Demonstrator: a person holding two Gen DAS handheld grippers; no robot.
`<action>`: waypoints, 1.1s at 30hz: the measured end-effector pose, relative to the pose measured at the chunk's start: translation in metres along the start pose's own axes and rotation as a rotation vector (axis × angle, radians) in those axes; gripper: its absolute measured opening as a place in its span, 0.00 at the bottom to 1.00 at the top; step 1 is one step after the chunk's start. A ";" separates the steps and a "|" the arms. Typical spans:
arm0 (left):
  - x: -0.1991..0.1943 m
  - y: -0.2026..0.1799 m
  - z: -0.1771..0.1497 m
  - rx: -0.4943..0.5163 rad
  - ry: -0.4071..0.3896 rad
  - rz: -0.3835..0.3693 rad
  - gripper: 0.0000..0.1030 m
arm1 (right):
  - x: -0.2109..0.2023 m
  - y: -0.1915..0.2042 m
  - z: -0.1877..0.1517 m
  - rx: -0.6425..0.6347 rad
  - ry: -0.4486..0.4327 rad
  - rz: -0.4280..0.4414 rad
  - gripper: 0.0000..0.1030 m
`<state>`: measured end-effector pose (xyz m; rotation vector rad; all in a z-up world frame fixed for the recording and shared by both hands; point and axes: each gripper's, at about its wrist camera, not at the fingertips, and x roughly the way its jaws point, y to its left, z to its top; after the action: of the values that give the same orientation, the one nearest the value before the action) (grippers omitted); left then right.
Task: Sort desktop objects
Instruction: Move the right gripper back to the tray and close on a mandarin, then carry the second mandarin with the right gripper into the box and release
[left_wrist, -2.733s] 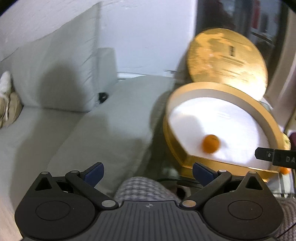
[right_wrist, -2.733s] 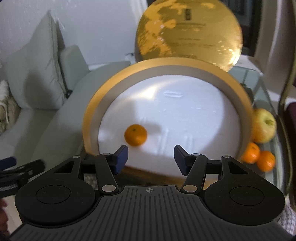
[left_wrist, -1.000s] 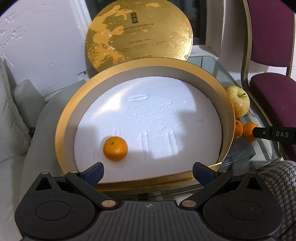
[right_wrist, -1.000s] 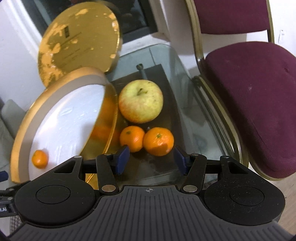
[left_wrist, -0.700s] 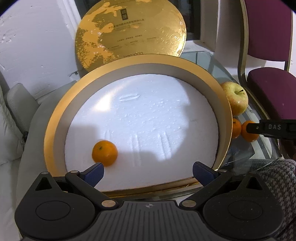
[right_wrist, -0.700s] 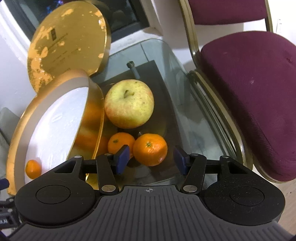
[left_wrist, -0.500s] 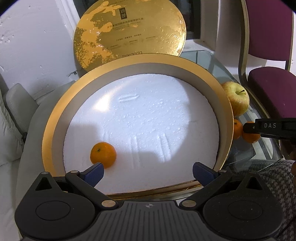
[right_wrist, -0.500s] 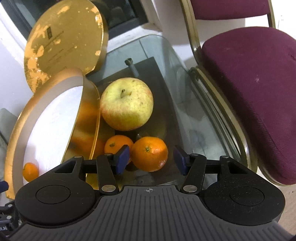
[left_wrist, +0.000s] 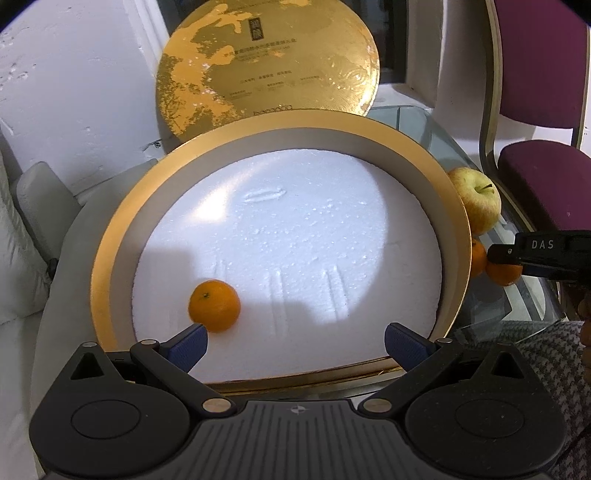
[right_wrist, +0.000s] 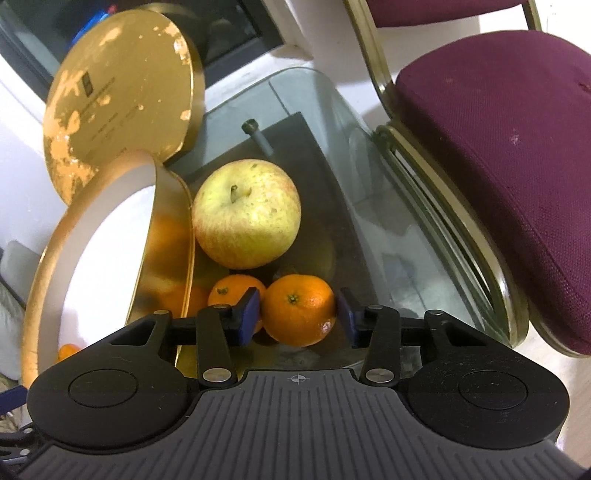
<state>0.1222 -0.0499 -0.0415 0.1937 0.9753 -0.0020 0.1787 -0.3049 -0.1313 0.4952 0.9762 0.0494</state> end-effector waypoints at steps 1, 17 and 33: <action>-0.001 0.002 -0.002 -0.005 -0.002 0.002 0.99 | -0.001 0.001 -0.001 -0.003 -0.003 -0.005 0.44; -0.050 0.059 -0.026 -0.157 -0.108 0.014 0.99 | -0.064 0.040 -0.005 -0.083 -0.088 -0.021 0.44; -0.071 0.165 -0.065 -0.399 -0.144 0.132 0.99 | -0.096 0.160 -0.032 -0.309 -0.120 0.065 0.44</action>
<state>0.0437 0.1166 0.0083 -0.1090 0.7993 0.2938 0.1271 -0.1758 -0.0036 0.2416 0.8166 0.2234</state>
